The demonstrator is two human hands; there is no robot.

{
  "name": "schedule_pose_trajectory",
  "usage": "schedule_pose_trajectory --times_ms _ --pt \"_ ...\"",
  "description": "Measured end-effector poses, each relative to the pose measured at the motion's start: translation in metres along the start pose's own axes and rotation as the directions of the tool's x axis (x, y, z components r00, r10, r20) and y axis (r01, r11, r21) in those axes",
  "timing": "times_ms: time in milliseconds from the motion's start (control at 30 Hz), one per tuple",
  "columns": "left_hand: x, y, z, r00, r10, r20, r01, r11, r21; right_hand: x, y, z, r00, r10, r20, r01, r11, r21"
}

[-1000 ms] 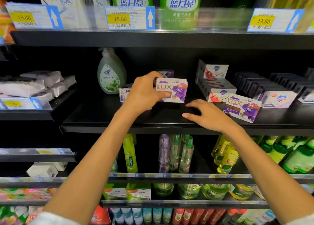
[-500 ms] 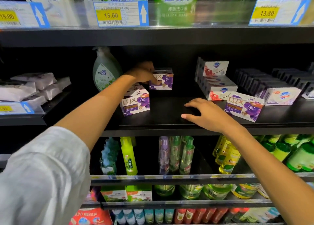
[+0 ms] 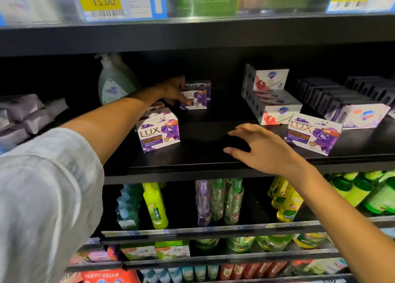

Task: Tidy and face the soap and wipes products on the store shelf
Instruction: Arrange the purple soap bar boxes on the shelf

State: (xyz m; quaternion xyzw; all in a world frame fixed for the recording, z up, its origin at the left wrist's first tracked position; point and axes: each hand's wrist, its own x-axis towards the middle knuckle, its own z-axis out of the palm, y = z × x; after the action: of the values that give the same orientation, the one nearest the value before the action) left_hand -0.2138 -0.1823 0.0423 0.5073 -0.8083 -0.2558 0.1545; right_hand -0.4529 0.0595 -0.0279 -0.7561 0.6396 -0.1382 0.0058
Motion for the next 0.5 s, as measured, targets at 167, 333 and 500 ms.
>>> schedule_pose_trajectory --times_ms 167,333,500 --pt "0.015 -0.002 -0.003 1.000 -0.007 0.018 0.006 0.999 0.034 0.001 -0.001 0.001 1.000 -0.012 -0.014 0.012 1.000 0.006" --pt "0.031 -0.003 0.005 1.000 0.003 -0.022 -0.002 0.999 0.053 0.001 -0.001 0.002 1.000 -0.015 -0.020 0.014 0.999 -0.032" --pt "0.043 -0.006 0.009 0.998 0.003 -0.056 0.000 0.998 0.060 0.001 0.000 0.002 0.999 -0.018 -0.029 0.017 1.000 -0.022"
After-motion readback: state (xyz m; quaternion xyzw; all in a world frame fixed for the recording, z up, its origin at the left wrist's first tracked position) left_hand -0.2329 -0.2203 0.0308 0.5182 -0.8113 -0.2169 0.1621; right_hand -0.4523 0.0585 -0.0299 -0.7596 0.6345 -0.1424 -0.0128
